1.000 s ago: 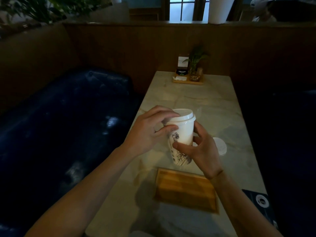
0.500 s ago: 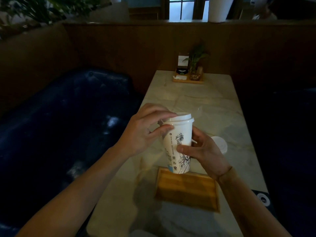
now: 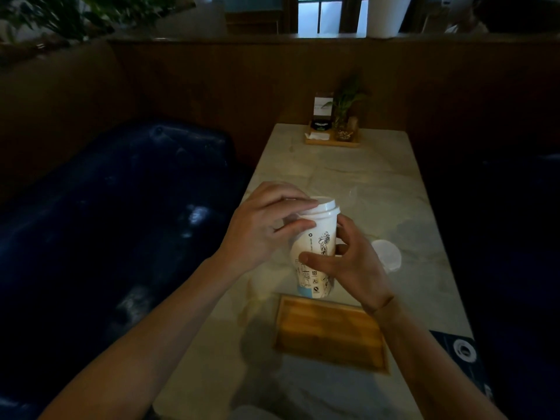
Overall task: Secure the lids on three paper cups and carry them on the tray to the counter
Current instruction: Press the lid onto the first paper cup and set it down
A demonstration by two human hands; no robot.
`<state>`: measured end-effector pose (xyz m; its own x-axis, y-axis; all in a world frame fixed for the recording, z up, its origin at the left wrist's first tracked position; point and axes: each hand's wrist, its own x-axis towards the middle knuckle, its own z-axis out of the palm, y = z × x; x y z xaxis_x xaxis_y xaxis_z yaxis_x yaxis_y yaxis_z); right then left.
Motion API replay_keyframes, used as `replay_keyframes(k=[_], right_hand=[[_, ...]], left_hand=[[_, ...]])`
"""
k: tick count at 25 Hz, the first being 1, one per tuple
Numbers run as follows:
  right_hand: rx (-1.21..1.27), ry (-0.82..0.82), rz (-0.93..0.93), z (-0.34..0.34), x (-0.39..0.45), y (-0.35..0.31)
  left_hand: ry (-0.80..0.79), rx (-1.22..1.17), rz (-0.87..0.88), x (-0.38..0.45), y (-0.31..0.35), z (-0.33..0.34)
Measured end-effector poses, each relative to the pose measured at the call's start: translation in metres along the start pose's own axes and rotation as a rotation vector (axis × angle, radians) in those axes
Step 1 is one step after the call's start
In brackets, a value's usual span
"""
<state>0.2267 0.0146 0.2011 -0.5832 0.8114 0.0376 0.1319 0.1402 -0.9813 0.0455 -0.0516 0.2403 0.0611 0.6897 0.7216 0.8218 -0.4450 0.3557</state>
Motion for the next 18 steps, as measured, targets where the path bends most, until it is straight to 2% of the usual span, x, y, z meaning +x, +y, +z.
replay_keyframes(k=[5, 12, 15, 18], right_hand=[[0.163, -0.118, 0.018, -0.014, -0.002, 0.000], [0.252, -0.285, 0.006, -0.023, -0.001, -0.003], [0.167, -0.238, -0.025, -0.020, 0.000, -0.002], [-0.032, -0.068, -0.055, -0.004, -0.002, -0.002]], left_hand=[[-0.026, -0.190, -0.118, -0.002, 0.002, -0.010], [-0.085, -0.272, -0.182, -0.001, 0.005, -0.020], [-0.074, -0.243, -0.205, -0.003, 0.003, -0.017], [-0.041, -0.202, -0.219, -0.001, 0.005, -0.011]])
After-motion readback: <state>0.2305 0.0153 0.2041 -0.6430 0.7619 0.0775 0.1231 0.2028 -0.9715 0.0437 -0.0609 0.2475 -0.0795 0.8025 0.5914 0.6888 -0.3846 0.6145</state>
